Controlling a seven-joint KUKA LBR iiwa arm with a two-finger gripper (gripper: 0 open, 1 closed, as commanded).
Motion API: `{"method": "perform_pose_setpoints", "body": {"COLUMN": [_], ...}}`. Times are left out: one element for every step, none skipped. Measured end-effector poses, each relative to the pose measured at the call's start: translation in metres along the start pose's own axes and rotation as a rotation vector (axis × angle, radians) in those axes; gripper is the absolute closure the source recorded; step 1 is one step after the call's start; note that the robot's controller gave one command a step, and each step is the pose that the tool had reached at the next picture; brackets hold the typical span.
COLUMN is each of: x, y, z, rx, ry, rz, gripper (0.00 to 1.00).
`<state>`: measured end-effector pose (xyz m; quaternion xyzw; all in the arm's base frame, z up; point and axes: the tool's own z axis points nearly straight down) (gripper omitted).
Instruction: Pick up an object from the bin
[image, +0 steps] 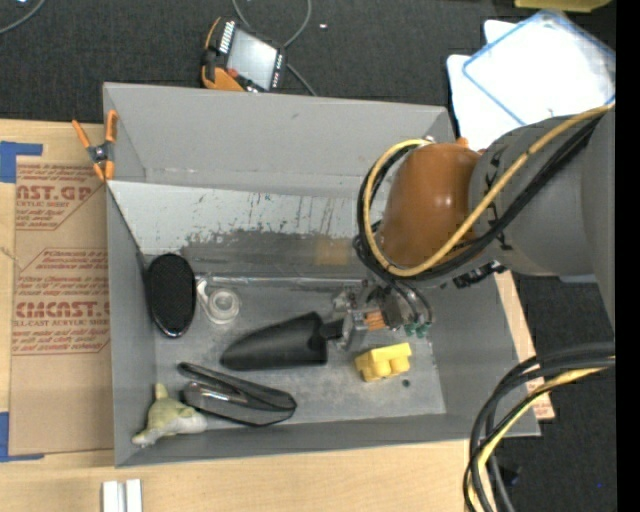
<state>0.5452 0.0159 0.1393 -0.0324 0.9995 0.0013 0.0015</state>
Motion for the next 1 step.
{"method": "perform_pose_setpoints", "body": {"x": [-0.0003], "y": [0.0001], "z": [-0.0276], "rx": [0.0], "ry": [-0.001], "rz": [0.0], "gripper": [1.0]}}
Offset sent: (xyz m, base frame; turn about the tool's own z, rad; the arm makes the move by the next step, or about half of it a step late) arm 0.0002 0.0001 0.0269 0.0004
